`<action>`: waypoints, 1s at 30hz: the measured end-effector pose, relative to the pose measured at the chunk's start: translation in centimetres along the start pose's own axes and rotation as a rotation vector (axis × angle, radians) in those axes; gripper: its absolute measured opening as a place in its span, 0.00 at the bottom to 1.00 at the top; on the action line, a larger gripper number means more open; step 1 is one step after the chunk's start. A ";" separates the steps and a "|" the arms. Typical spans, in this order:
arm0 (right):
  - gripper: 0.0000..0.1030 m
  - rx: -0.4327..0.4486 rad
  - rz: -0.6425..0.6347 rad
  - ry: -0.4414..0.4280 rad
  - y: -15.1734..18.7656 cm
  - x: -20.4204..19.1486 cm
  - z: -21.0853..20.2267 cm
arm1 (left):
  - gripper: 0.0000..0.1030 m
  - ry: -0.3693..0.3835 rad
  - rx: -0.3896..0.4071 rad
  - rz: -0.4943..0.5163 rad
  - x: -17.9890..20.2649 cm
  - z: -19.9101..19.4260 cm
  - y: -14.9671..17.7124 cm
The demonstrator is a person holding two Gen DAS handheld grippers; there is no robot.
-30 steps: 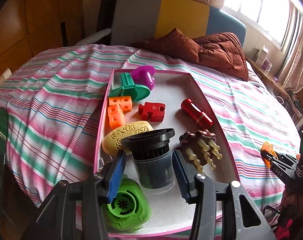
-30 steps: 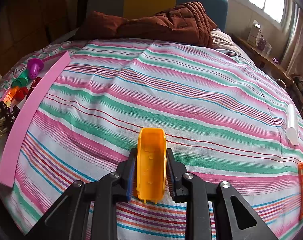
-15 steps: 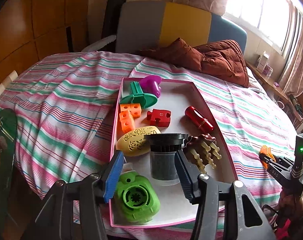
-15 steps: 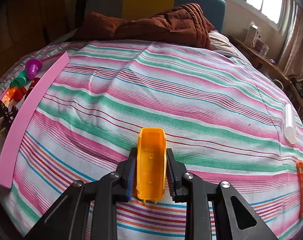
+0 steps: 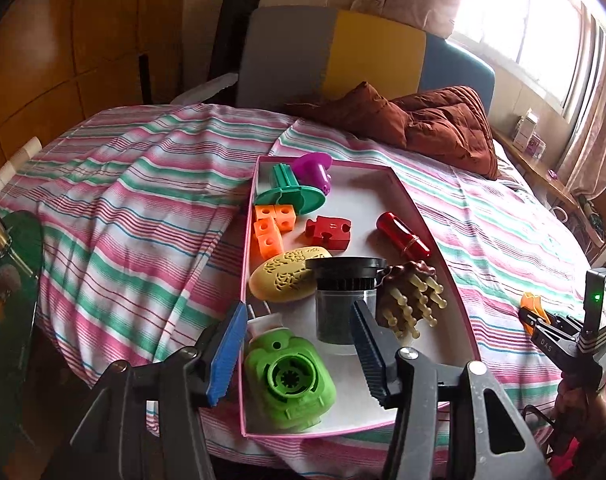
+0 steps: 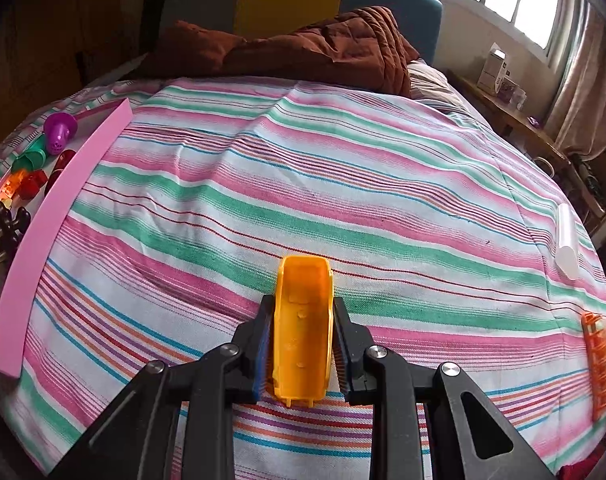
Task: Organize rigid objects
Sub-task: 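Carry the orange scoop into the tray and open the right gripper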
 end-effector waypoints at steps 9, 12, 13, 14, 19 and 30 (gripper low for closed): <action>0.26 -0.026 0.063 -0.029 -0.8 -0.2 -0.5 | 0.53 -0.013 0.003 -0.020 -1.8 -0.3 0.4; 0.26 0.010 0.055 -0.081 -2.8 -2.1 -1.3 | 0.53 -0.019 0.006 -0.026 -2.3 -0.4 0.4; 0.26 0.025 0.042 -0.104 -3.7 -3.2 -1.6 | 0.53 -0.021 0.006 -0.031 -2.5 -0.4 0.4; 0.26 0.037 0.025 -0.128 -4.5 -4.4 -1.8 | 0.53 -0.024 0.007 -0.033 -2.7 -0.4 0.4; 0.26 0.071 -0.067 -0.254 -8.5 -11.7 -2.2 | 0.53 -0.048 0.015 -0.032 -3.2 -0.6 0.2; 0.26 0.011 -0.204 -0.347 -12.3 -22.8 1.8 | 0.53 -0.103 0.022 -0.054 -4.7 -0.7 -0.3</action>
Point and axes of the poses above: each gripper's, at about its wrist camera, not at the fingertips, and z roughly the way its jaws point, x to its right, y to its underside, the point moved 7 cm from there along z, roughly the way its jaws point, and after that the axes turned 9 degrees about -y, right-handed, at the moved point
